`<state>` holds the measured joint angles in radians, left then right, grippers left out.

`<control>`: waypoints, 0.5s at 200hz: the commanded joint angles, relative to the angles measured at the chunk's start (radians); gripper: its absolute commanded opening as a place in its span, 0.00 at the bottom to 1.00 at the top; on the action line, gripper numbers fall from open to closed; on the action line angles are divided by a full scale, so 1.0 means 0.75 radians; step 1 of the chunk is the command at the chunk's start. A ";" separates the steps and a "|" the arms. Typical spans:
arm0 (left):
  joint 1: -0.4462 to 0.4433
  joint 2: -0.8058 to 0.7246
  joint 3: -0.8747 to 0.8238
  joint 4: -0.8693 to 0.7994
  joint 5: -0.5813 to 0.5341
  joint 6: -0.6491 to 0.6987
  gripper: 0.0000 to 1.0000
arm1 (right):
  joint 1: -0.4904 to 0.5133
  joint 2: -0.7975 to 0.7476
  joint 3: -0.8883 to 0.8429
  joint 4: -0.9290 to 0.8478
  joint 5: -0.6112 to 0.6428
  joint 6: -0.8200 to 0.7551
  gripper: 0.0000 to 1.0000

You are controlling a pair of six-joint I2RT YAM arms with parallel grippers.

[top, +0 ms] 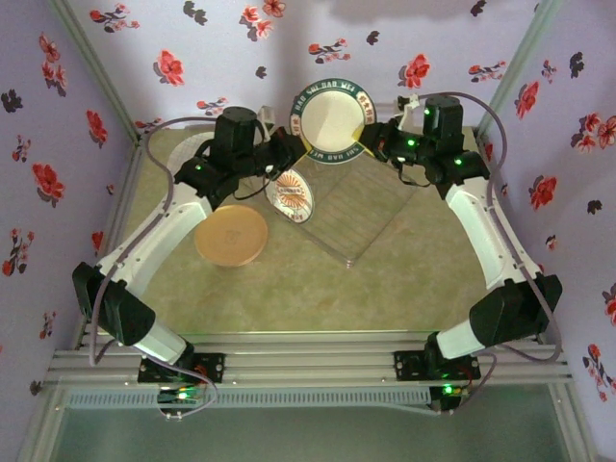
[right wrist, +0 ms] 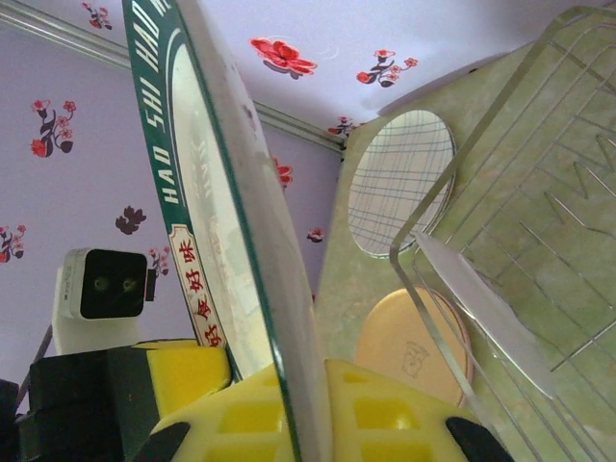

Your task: Unload the plates from the dish rack

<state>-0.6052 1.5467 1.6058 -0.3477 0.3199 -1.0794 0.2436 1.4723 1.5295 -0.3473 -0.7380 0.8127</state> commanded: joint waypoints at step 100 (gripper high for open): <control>0.132 -0.151 -0.140 0.151 0.087 -0.033 0.00 | 0.022 -0.193 -0.030 -0.072 0.246 -0.316 0.66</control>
<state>-0.5545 1.5272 1.5318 -0.2829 0.3599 -1.0950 0.2497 1.4208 1.5219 -0.4103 -0.6540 0.7055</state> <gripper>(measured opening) 0.056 0.630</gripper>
